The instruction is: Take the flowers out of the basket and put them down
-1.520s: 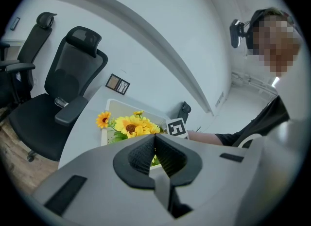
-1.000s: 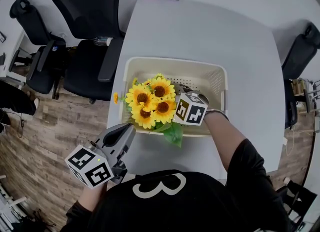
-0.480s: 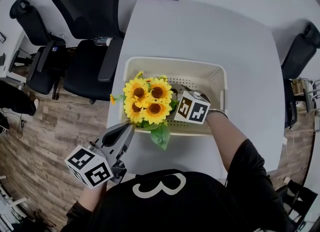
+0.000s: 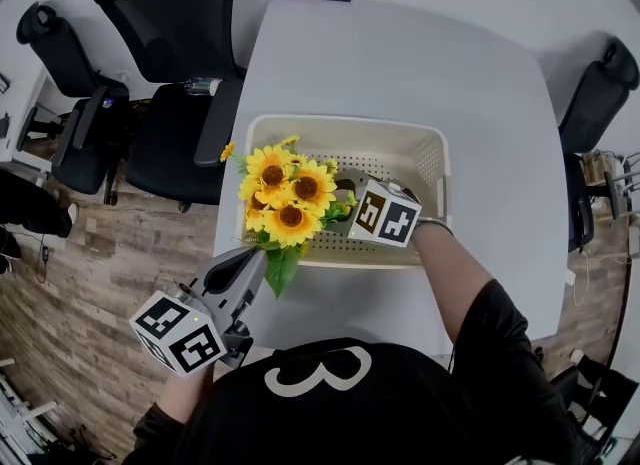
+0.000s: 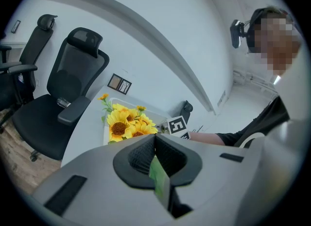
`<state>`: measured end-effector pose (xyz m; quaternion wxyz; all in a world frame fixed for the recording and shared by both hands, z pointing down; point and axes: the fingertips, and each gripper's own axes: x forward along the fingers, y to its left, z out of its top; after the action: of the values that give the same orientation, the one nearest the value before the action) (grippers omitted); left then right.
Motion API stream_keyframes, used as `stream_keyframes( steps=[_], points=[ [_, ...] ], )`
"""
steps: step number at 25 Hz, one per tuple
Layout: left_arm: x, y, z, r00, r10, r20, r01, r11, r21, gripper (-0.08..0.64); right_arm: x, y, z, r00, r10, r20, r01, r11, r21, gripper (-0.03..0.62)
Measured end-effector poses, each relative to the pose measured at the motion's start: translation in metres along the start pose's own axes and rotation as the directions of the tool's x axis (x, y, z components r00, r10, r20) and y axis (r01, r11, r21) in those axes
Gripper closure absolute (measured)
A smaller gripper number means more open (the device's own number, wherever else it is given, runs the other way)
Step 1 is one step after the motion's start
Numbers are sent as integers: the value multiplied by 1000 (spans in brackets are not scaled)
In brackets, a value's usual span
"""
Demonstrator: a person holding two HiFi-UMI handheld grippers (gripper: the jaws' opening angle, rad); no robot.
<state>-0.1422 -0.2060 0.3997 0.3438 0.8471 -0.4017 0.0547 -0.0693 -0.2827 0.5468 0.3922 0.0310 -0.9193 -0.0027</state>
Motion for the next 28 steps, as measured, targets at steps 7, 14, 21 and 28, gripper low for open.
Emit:
stream_keyframes(
  steps=[7,14,21,28],
  points=[
    [-1,2,-2,1000,0,-2,0,1000,-6,548,3,5,0,1000,21,18,-22,999,50,299],
    [-6,4,-3,1000,0,3,0,1000,-7,548,0,6,24,992,1,126,-13,996,90,224],
    [-8,6,-4,1000,3,5,-3,1000,-10,548,2,-1,45,977,-49,206,26,993,114,181],
    [-11,2,-10,1000,10,10,-10,1000,-8,548,6,0,51,976,-76,204,57,994,96,175]
  ],
)
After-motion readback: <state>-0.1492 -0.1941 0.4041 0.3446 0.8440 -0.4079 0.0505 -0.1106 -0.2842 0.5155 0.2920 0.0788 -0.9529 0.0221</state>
